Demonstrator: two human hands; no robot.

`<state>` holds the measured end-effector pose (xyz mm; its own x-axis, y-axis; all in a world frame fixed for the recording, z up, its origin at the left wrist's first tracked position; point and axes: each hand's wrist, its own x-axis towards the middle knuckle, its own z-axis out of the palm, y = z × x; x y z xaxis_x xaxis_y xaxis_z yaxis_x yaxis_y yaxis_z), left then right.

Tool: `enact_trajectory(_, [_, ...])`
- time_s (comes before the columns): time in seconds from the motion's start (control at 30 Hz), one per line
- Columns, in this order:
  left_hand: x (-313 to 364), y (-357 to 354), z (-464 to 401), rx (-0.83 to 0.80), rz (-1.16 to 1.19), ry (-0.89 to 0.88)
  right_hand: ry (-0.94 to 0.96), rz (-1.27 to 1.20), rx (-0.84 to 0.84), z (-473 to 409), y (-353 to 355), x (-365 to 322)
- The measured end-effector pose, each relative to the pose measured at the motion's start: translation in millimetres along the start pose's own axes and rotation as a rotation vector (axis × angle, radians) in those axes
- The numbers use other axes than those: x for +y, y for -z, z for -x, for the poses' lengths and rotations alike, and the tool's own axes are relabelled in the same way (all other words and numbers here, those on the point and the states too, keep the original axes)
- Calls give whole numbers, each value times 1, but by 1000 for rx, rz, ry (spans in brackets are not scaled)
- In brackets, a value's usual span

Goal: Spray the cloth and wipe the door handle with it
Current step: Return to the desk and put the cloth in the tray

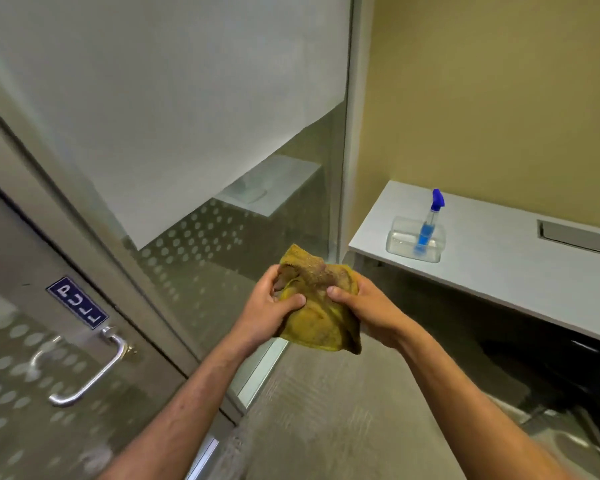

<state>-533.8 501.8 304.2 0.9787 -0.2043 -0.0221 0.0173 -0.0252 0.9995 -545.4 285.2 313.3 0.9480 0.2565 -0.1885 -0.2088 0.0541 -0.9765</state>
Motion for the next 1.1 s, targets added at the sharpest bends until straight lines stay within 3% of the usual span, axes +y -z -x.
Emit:
enact_trajectory(0.3, [-5,-101,-106,-74,122,114,-32,-297,145,-24,132,10])
enact_trajectory(0.53, [-14,-125,-201,-174,306,250,-124,-320,225,-77,199,3])
enact_trajectory(0.63, [-21,-138,-250,-200,161,235,-149,-282,306,-106,224,-2])
enact_trajectory(0.77, [-32,-160,-312,-226,-13,223,-124,-45,413,-153,259,-14])
enact_trajectory(0.93, [-38,-177,-378,-365,4,508,-106,-181,479,-192,296,-13])
enact_trajectory(1.1, [-52,-218,-424,-321,18,643,-23,-390,674,-232,319,8])
